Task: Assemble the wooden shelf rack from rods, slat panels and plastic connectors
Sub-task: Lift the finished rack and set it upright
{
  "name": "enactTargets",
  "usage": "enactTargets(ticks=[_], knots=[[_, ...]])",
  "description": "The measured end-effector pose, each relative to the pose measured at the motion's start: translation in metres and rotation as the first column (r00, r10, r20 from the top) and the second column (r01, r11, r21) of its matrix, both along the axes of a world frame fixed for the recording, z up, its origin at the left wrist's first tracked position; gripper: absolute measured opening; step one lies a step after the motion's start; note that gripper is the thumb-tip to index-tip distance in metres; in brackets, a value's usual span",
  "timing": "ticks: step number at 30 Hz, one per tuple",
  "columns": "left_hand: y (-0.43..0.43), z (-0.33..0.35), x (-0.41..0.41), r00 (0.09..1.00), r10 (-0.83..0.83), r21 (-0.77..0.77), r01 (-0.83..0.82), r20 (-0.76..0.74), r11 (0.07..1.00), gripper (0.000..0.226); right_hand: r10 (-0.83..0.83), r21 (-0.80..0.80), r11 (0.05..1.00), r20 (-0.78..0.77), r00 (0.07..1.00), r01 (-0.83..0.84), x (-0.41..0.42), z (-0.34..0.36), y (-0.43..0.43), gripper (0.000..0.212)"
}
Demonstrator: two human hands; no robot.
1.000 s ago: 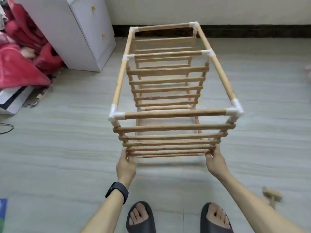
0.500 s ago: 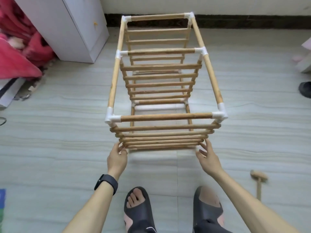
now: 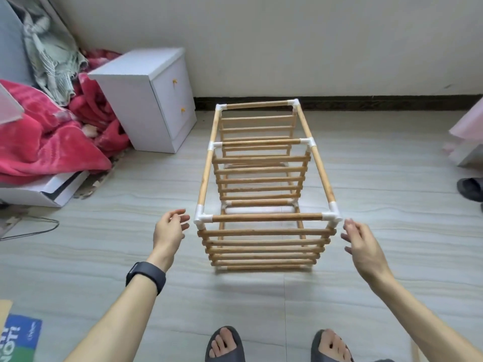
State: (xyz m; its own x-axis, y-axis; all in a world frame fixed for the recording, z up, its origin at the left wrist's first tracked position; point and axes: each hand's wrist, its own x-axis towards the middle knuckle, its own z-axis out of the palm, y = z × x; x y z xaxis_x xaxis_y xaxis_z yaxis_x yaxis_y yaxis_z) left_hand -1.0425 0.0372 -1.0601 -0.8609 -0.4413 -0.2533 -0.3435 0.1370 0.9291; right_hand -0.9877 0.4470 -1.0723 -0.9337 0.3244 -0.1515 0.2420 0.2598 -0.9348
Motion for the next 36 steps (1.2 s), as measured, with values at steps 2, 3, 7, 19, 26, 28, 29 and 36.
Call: enactTargets(ticks=[2,3,7,19,26,28,29,36], knots=[[0.004,0.019,-0.022,0.999,-0.035,-0.01,0.034,-0.004,0.999,0.029,0.005,0.05,0.999,0.045,0.999,-0.007,-0.024,0.019,0.001,0.034],[0.009,0.026,-0.033,0.997,-0.074,-0.047,0.075,0.019,0.996,0.033,0.027,0.081,0.996,0.088,0.996,-0.034,-0.038,0.028,-0.001,0.041],[0.038,0.033,-0.06,0.954,-0.235,-0.176,0.268,0.184,0.947,0.047,0.133,0.089,0.982,0.283,0.95,-0.164,-0.089,0.051,-0.019,0.043],[0.054,0.008,-0.07,0.985,-0.104,-0.538,0.161,0.136,0.827,0.051,-0.074,0.6,0.799,0.156,0.985,-0.035,-0.124,0.023,-0.029,0.057],[0.056,-0.004,-0.049,0.995,-0.095,-0.546,0.068,-0.022,0.835,0.058,-0.09,0.568,0.821,0.038,0.995,0.052,-0.101,0.007,-0.021,0.053],[0.061,-0.009,-0.039,0.994,-0.072,-0.532,0.014,-0.088,0.847,0.058,-0.115,0.524,0.844,-0.023,0.993,0.111,-0.092,-0.001,-0.02,0.049],[0.064,-0.012,-0.035,0.991,-0.058,-0.515,-0.013,-0.122,0.857,0.058,-0.126,0.5,0.855,-0.059,0.99,0.138,-0.088,-0.005,-0.02,0.046],[0.086,-0.059,-0.018,0.979,-0.033,-0.294,-0.028,-0.201,0.955,0.045,-0.115,0.399,0.897,-0.203,0.972,0.19,-0.068,-0.054,-0.023,0.04]])
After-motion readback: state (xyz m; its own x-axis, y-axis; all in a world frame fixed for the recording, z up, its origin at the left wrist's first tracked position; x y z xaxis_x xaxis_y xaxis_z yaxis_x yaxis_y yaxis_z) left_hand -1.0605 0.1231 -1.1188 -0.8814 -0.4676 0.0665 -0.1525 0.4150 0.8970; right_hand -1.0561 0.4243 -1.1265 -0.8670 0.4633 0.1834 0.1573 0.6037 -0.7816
